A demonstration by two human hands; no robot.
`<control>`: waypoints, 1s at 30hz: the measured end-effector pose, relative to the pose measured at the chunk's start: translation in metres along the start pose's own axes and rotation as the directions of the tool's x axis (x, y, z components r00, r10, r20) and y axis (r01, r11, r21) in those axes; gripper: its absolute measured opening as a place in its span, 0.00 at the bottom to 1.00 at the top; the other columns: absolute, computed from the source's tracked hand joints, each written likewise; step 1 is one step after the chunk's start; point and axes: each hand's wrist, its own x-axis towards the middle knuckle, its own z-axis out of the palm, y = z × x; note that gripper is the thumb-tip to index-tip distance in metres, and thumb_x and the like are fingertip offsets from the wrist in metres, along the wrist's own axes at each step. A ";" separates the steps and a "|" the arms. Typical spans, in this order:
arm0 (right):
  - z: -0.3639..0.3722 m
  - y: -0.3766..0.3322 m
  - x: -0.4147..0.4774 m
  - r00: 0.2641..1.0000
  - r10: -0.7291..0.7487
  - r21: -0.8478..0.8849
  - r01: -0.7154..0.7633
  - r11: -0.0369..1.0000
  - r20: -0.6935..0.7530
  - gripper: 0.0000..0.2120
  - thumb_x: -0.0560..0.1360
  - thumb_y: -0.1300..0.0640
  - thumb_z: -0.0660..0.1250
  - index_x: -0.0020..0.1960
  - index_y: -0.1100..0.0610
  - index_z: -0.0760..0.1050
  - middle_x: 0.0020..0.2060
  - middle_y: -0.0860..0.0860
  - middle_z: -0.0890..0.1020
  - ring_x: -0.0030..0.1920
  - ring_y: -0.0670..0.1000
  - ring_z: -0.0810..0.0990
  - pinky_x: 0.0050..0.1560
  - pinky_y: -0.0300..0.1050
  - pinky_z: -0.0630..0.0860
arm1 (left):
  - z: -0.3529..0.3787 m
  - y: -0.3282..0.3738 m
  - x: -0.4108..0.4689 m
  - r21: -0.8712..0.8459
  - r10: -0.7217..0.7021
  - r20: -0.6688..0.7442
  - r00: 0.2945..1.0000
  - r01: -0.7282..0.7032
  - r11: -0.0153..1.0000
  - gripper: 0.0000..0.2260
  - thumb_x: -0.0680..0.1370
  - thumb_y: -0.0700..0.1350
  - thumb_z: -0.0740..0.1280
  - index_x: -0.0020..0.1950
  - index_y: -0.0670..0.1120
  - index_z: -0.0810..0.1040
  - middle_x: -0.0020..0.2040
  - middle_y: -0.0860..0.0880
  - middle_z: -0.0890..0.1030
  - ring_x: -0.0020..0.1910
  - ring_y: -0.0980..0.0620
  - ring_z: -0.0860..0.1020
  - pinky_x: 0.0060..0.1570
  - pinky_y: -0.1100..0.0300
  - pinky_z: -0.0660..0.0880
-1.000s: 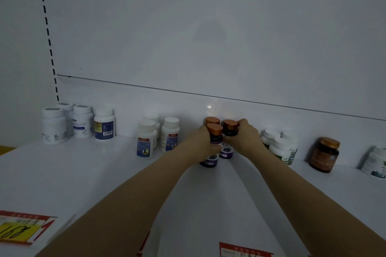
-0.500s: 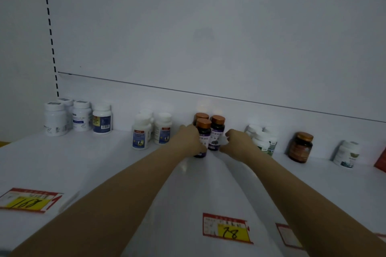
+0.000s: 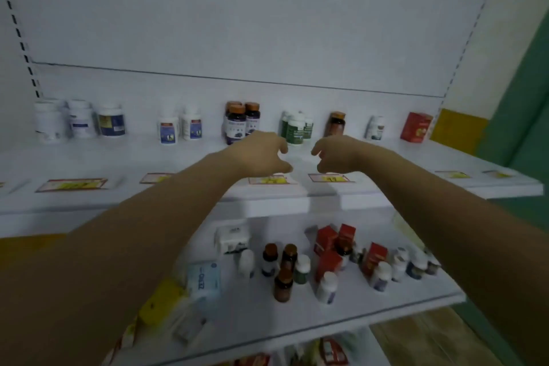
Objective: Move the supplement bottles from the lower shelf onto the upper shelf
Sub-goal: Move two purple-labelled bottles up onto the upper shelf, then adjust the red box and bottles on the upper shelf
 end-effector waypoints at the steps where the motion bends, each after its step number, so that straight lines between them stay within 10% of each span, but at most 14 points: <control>1: 0.000 0.007 -0.015 1.000 0.026 -0.020 -0.025 0.999 0.009 0.19 0.77 0.60 0.60 0.67 0.63 0.72 0.65 0.58 0.75 0.64 0.58 0.73 0.64 0.48 0.71 | 0.005 0.013 -0.008 -0.023 0.039 0.007 0.999 -0.039 0.999 0.23 0.76 0.53 0.66 0.69 0.47 0.72 0.67 0.47 0.74 0.63 0.49 0.74 0.58 0.59 0.70; 10: 0.027 0.091 -0.104 0.970 0.192 0.017 -0.196 0.980 0.148 0.19 0.75 0.60 0.65 0.66 0.59 0.74 0.62 0.55 0.78 0.62 0.55 0.76 0.63 0.46 0.71 | 0.072 0.117 -0.029 -0.145 0.200 0.157 0.967 -0.177 0.973 0.22 0.76 0.53 0.66 0.68 0.47 0.72 0.65 0.46 0.75 0.60 0.48 0.75 0.57 0.58 0.71; 30: 0.193 0.336 0.002 0.868 0.061 -0.055 -0.039 0.998 0.494 0.21 0.73 0.59 0.66 0.65 0.63 0.74 0.64 0.58 0.77 0.62 0.56 0.76 0.65 0.48 0.72 | 0.312 0.162 0.108 -0.151 -0.171 0.455 0.874 0.265 0.952 0.04 0.79 0.45 0.63 0.48 0.44 0.73 0.39 0.52 0.71 0.45 0.52 0.70 0.33 0.66 0.64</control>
